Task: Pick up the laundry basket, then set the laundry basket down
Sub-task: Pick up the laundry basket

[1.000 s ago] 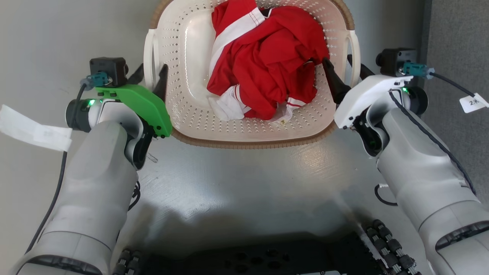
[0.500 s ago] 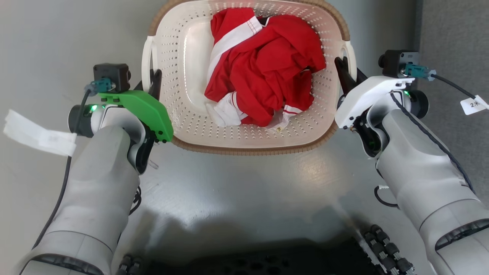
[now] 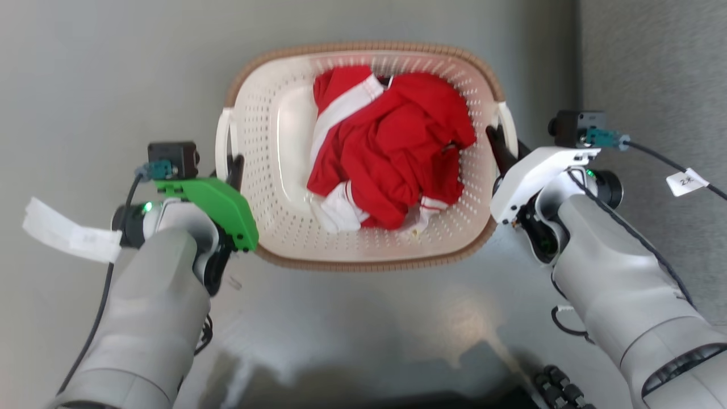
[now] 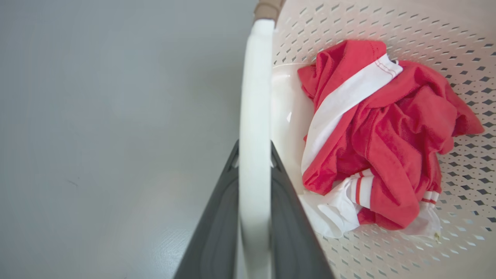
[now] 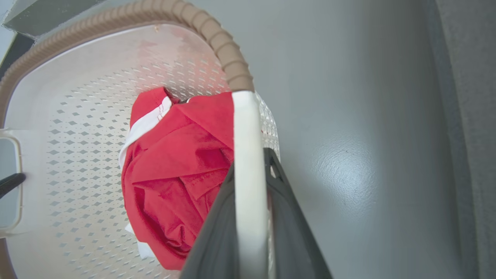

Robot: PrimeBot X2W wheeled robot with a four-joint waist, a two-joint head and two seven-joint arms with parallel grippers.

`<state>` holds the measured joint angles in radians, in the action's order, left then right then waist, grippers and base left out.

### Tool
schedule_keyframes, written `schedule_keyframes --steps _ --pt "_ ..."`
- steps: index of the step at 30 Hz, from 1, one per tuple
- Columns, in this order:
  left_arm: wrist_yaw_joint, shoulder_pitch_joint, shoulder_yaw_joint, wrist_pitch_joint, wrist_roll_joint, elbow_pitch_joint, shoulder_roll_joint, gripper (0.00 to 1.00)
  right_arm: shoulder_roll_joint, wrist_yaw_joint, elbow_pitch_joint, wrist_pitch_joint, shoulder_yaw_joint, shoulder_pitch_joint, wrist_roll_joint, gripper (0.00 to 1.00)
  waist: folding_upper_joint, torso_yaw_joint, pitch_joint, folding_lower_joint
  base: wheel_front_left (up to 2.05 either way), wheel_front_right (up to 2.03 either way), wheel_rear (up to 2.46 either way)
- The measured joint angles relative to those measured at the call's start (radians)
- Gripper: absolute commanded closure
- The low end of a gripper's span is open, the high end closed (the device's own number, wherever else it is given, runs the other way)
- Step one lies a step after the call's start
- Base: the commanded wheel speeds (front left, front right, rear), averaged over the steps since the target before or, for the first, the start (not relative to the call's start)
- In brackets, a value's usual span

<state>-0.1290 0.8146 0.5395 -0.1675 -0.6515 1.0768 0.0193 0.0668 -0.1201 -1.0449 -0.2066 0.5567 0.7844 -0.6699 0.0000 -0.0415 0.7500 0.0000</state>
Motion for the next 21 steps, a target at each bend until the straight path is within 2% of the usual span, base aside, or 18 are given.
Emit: schedule_keyframes --steps 11,21 --pt "-0.003 -0.058 0.010 0.031 -0.042 0.050 -0.002 1.00 -0.005 0.000 0.002 0.055 0.063 -0.069 -0.114 1.00 0.0000 -0.017 -0.151 0.0000 0.00 0.00 0.00" --pt "-0.003 -0.144 0.047 0.080 -0.103 0.050 -0.002 1.00 -0.003 0.007 -0.003 0.106 0.121 -0.125 -0.170 1.00 0.0000 -0.024 -0.294 0.0000 0.00 0.00 0.00"
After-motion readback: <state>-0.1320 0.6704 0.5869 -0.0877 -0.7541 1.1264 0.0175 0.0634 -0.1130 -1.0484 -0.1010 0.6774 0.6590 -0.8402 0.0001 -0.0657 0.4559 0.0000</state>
